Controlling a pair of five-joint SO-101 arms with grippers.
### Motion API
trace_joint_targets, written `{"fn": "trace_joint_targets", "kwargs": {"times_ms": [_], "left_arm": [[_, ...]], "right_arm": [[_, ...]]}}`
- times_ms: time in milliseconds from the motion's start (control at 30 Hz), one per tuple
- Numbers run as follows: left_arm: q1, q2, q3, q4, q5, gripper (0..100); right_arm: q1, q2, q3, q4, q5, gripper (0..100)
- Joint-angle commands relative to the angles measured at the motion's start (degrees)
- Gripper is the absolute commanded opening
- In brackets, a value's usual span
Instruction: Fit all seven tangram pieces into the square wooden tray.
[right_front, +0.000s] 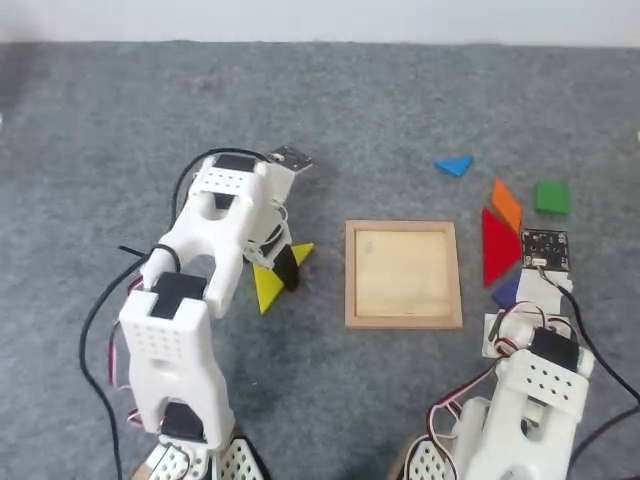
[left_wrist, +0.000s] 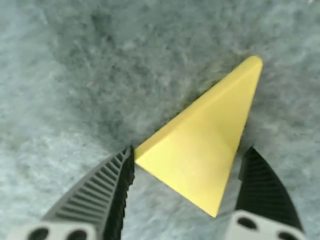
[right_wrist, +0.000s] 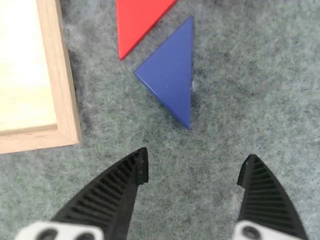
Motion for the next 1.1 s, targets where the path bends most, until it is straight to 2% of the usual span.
{"fn": "trace_joint_targets", "kwargs": {"times_ms": [0,367,467,633,700,1067], "left_arm": [[2.0,-1.3,-0.4,-1.0,1.4,33],[1.1,-1.1,-1.3,-2.8,0.6,33],[1.0,-0.9,-0.8,-2.5,-6.9,33],[-2.6,-1.3,-1.5,-2.9,-23.6,33],[-2.9,-1.3,-1.5,-3.1,-27.1,33],[-0.9,-1.3,-1.5,-7.1,-24.3,33]], "right_arm": [[-0.4,-0.6,-0.3,-0.8,-0.6,29.6],[-0.4,-0.6,-0.3,-0.8,-0.6,29.6],[-0.4,-0.6,-0.3,-0.8,-0.6,29.6],[-0.4,-0.6,-0.3,-0.8,-0.6,29.6],[-0.4,-0.6,-0.3,-0.8,-0.6,29.6],[-0.5,-0.6,-0.3,-0.8,-0.6,29.6]]}}
